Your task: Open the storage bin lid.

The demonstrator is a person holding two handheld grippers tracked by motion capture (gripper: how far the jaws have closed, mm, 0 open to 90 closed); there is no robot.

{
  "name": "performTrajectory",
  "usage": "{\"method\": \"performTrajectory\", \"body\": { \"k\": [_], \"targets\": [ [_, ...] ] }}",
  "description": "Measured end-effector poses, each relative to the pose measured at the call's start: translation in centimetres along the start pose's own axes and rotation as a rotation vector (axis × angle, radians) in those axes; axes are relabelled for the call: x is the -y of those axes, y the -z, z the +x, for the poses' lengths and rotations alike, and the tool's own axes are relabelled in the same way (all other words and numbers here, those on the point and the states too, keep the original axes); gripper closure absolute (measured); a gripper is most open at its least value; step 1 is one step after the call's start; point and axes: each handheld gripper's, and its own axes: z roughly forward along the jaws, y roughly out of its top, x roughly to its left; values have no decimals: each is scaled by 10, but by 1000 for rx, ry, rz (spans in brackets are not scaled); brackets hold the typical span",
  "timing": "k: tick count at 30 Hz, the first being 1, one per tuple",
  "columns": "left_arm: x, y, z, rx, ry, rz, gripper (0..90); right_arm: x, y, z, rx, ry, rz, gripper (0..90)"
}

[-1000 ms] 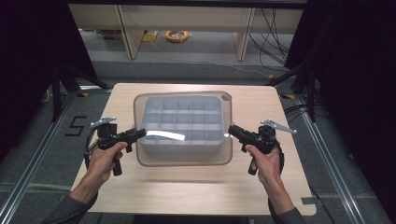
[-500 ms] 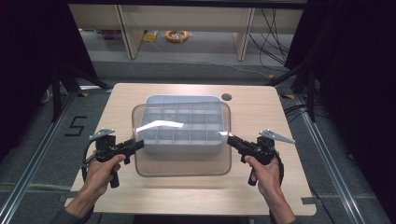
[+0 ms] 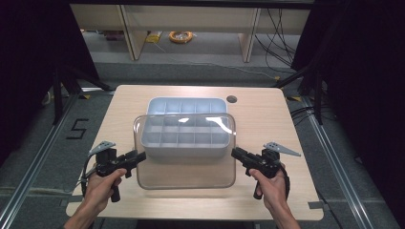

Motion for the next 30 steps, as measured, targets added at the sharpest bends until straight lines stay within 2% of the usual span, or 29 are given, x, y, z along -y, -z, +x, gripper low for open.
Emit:
{"method": "performTrajectory", "body": {
  "k": [1,2,3,6,7,9,14,16,17,18,19,20,23,24,26,30],
  "targets": [
    [1,1,0,0,0,3,554,1,0,1,-7,-9,-4,742],
    [2,1,0,3,-1,0,555,2,2,4,-4,-37,13,742],
    [3,1,0,3,2,-3,554,3,2,3,-1,-15,9,742],
    [7,4,0,0,-5,2,553,9,5,5,-1,-27,18,742],
    [8,5,-1,1,-1,3,553,11,5,3,3,4,7,742],
    [11,6,-1,4,-5,9,553,13,7,6,-3,-23,16,742],
    [17,10,-3,7,-3,16,553,20,12,6,-2,-9,15,742],
    [20,11,-4,1,-7,20,553,24,14,9,0,-32,28,742],
    [22,11,-4,8,-7,14,553,25,14,8,-12,-19,22,742],
    [23,12,-5,8,-7,15,553,27,16,9,-9,-39,29,742],
    [25,13,-5,7,-10,24,553,29,16,8,-12,-12,28,742],
    [26,14,-5,10,-9,20,553,31,18,9,-7,-30,36,742],
    [31,17,-6,11,-18,31,555,36,21,10,-7,-34,41,742],
    [33,18,-7,19,-15,32,555,37,23,13,-16,-57,46,742],
    [36,21,-7,15,-20,38,554,40,24,11,-10,-27,45,742],
    [43,23,-7,18,-17,48,552,47,28,15,-10,-24,50,744]
  ]
}}
